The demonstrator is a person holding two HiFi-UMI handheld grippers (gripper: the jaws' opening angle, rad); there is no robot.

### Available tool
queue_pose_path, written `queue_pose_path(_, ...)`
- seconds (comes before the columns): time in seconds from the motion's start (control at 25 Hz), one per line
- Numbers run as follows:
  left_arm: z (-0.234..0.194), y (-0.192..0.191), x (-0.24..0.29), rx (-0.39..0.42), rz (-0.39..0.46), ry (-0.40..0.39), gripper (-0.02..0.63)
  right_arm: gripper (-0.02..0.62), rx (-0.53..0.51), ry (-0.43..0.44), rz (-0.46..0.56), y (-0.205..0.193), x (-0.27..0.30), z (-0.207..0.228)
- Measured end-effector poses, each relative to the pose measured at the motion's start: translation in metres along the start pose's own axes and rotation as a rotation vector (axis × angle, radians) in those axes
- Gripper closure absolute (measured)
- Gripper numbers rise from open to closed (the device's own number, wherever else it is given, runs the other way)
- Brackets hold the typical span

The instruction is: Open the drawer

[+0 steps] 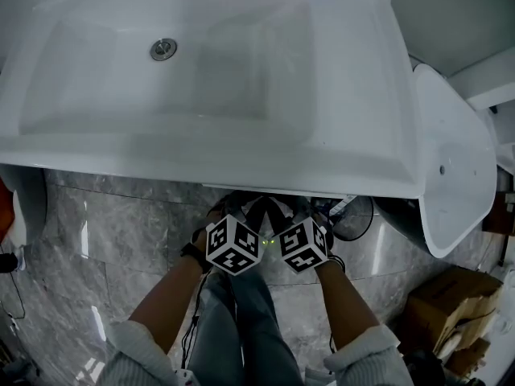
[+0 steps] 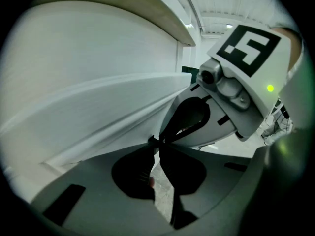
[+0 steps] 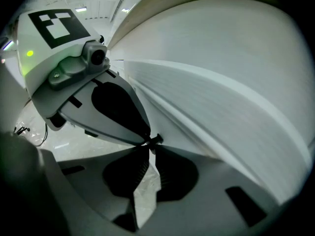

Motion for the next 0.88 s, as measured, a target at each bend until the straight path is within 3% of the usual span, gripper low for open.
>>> queue_pose_path(0.88, 0.045, -0.029, -0.026, -0.024, -0.024, -0.017, 0.566, 0.551, 0.055, -0.008, -0.015, -0.022, -0.023, -0.051)
Point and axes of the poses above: the fingertips, and each gripper's own axes: x forward along the fingers, z to its right, y out of its top, the point moved 3 cm from there along -x, backward along the fingers, and after that the axes turned 2 degrees about -x, right-handed, at the moved point
